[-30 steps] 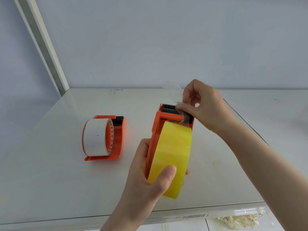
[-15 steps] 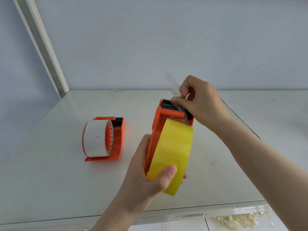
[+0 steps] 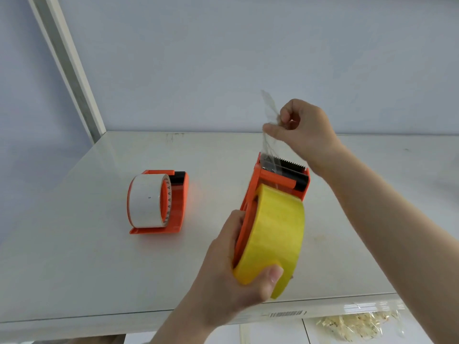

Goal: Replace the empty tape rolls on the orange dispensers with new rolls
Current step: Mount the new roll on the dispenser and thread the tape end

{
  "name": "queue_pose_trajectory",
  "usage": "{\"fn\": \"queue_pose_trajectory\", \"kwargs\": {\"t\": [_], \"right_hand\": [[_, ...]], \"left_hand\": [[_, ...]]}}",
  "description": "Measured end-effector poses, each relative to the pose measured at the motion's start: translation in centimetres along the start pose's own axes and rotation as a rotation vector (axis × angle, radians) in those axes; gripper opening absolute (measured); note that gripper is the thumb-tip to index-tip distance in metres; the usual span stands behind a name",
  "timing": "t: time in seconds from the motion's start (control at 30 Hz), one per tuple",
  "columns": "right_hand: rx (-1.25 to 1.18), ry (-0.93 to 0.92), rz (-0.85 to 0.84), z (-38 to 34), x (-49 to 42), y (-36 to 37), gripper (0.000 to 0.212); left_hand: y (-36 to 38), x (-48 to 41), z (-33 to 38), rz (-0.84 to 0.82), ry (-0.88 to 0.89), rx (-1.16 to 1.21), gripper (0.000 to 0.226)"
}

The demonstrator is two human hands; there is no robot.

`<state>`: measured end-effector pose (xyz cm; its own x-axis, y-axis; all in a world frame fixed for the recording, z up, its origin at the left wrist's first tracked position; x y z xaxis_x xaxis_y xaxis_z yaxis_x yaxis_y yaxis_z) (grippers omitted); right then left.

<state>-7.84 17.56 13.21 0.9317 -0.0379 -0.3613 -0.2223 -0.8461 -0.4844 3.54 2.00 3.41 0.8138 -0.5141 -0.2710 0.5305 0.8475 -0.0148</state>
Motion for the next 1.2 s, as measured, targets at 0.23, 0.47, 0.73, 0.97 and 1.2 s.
{"fn": "queue_pose_trajectory", "kwargs": {"t": [0.23, 0.47, 0.73, 0.97, 1.2], "right_hand": [[-0.649, 0.370, -0.392, 2.1, 0.8, -0.3, 0.021], [-1.210, 0.539, -0.315, 3.4, 0.9, -0.8, 0.019], [-1.494, 0.590, -0.300, 3.7, 1.0, -1.3, 0.046], [-0.550, 0.198, -0.229, 4.5, 0.5, -1.1, 0.037], [-0.081, 0.170, 0.092, 6.5, 2.4, 1.5, 0.027]], "left_hand": [[-0.9, 0.5, 0.7, 0.023, 0.041, 0.024, 0.038], [-1.6, 0.7, 1.4, -0.001, 0.092, 0.157, 0.050], [-1.9, 0.9, 1.7, 0.025, 0.134, 0.244, 0.046], [-2.5, 0.4, 2.5, 0.059, 0.196, 0.280, 0.051], [-2.0, -1.0, 4.0, 0.061, 0.318, 0.325, 0.084]]}}
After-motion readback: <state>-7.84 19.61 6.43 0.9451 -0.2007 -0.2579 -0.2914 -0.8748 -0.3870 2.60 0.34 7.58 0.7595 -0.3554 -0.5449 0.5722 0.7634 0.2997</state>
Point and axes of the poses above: each hand's wrist, its own x-axis away from the middle knuckle, its own y-axis out of the palm, z = x × y, the point moved 3 cm from there along -x, towards the middle knuckle, and after that the axes turned 7 degrees about -z, right-handed, at the moved point
